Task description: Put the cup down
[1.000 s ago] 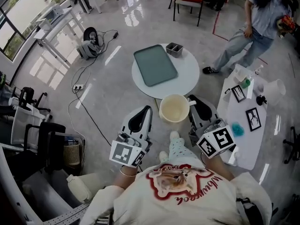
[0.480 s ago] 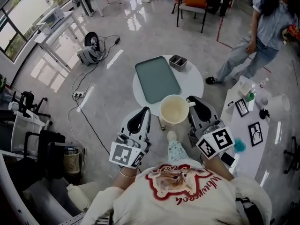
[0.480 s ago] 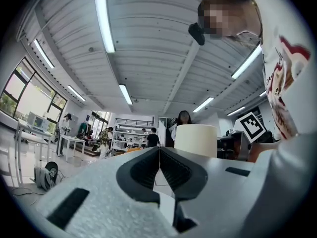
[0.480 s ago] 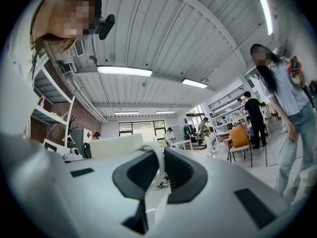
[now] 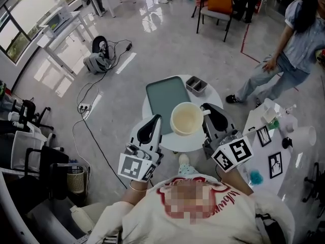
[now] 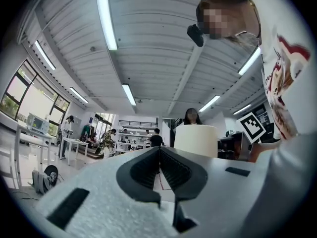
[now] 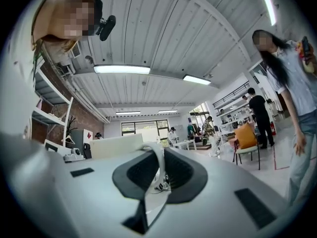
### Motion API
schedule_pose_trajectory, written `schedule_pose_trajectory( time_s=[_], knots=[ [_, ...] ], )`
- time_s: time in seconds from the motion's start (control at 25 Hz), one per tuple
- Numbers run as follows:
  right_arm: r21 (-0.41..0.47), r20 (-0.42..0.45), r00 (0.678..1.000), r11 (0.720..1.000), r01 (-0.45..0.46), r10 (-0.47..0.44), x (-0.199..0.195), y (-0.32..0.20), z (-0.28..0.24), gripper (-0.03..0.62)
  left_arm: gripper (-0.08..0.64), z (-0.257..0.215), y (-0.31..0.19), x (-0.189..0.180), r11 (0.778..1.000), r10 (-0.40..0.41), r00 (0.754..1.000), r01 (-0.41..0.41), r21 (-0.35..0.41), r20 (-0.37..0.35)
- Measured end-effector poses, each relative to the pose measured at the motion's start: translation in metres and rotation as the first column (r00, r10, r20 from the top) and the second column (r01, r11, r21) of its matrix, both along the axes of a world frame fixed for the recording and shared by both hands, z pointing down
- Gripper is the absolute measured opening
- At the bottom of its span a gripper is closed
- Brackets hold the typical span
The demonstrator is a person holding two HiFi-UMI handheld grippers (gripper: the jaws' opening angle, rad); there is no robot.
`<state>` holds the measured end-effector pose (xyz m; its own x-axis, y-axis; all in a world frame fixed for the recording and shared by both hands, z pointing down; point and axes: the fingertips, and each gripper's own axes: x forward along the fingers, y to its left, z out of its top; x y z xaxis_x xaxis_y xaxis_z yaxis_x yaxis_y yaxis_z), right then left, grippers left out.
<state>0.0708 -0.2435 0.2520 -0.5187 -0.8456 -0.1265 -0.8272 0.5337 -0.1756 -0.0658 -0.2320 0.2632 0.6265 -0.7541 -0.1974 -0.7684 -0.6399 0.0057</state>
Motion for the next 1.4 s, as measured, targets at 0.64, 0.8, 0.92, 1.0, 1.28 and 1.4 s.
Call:
schedule_pose_trajectory(
  time_s=[0.64,0.8,0.92,1.0,1.28,1.4],
  knots=[
    [-0.046,-0.005,0.999,0.998,0.050,-0.050,-0.010,-0.097,0.020,0.051,0.015,0.012,-0.088,-0.012,0.998,-0.059,0.998,0.058,-0.027,-0.016],
    [-0.049,0.007,0.999,0.998,0.040,-0.039,-0.020,-0.110,0.025,0.051,0.015,0.020,-0.100,-0.023,0.998,-0.050,0.999,0.049,-0.047,-0.012],
    [-0.057,0.007,1.000,0.998,0.031,-0.030,-0.026,-0.116,0.033,0.051,0.015,0.027,-0.106,-0.030,0.997,-0.049,0.999,0.049,-0.062,-0.009],
    [-0.059,0.005,1.000,0.998,0.018,-0.018,-0.028,-0.124,0.041,0.051,0.015,0.031,-0.113,-0.035,0.996,-0.052,0.999,0.051,-0.067,-0.009],
    [-0.028,-0.040,0.999,1.000,-0.002,0.001,-0.039,-0.148,0.077,0.051,0.015,0.056,-0.126,-0.046,0.992,-0.064,0.998,0.063,-0.106,-0.003],
    [-0.019,-0.052,0.999,1.000,0.003,-0.004,-0.045,-0.158,0.093,0.051,0.015,0.067,-0.128,-0.052,0.990,-0.074,0.997,0.072,-0.123,-0.007]
  ],
)
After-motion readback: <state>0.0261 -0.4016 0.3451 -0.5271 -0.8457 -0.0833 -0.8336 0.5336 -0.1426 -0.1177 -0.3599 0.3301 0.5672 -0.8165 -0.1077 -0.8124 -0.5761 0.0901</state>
